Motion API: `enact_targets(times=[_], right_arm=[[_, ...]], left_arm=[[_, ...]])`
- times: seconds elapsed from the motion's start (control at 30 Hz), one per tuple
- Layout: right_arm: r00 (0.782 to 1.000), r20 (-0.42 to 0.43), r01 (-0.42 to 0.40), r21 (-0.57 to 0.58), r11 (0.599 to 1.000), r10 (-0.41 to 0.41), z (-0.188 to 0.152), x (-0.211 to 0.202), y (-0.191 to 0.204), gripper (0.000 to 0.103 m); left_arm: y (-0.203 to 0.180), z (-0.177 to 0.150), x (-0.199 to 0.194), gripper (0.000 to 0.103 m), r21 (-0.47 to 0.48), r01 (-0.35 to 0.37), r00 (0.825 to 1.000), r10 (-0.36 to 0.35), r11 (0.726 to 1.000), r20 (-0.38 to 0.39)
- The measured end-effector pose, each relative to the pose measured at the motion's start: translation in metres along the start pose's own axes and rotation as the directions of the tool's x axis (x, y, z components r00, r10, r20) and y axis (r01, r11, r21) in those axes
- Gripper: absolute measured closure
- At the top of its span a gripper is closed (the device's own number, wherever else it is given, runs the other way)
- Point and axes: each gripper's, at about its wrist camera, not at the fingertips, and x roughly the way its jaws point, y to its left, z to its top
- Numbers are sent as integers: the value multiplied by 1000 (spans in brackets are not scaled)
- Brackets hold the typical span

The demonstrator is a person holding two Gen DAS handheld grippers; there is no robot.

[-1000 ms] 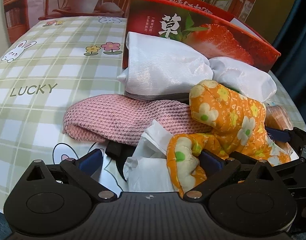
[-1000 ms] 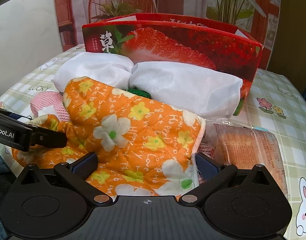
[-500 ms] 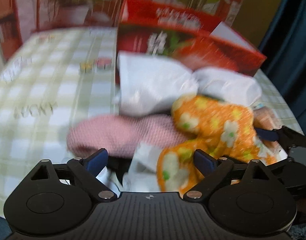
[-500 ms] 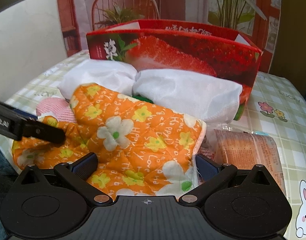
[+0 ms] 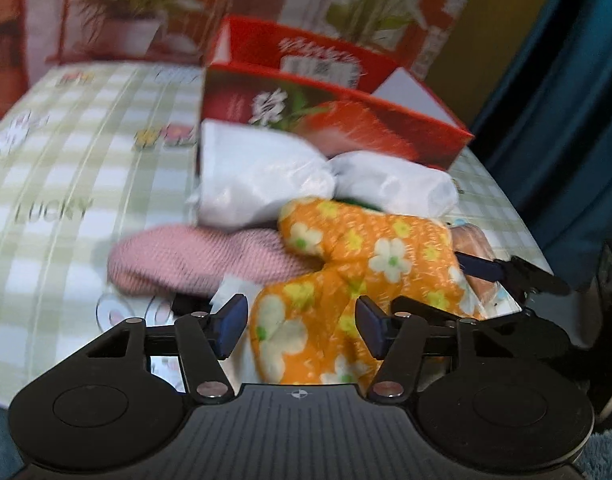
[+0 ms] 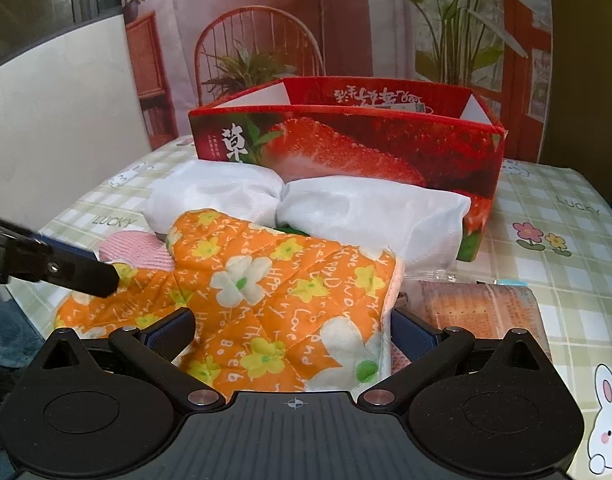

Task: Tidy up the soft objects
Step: 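Move both grippers over the orange floral cloth on the pile, then close both grippers on the orange floral cloth and lift it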

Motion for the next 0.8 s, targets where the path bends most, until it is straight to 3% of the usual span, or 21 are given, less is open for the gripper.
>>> enact_targets(times=[0.1, 0.3, 0.4, 0.43, 0.73, 0.8], right_arm=[[1000, 0, -9, 4, 1000, 9, -1, 0, 1, 1], [999, -30, -22, 0, 1000, 22, -3, 6, 5, 1], [999, -39, -26, 4, 1000, 26, -4, 9, 5, 1], [999, -40, -26, 7, 1000, 26, -4, 9, 4, 1], [999, -8, -43, 70, 997, 43, 3, -7, -8, 7], [999, -8, -43, 87, 995, 44, 4, -10, -12, 18]], left_arm=[[4, -2, 1, 50, -23, 28, 999, -28, 999, -15], [4, -8, 13, 50, -3, 58, 998, -58, 998, -33], [8, -10, 19, 72, -13, 31, 999, -31, 999, -26], [12, -11, 18, 74, -21, 29, 999, -29, 999, -19], [18, -10, 21, 77, -38, 45, 999, -45, 998, 0], [18, -11, 22, 76, -39, 46, 999, -46, 998, -1]])
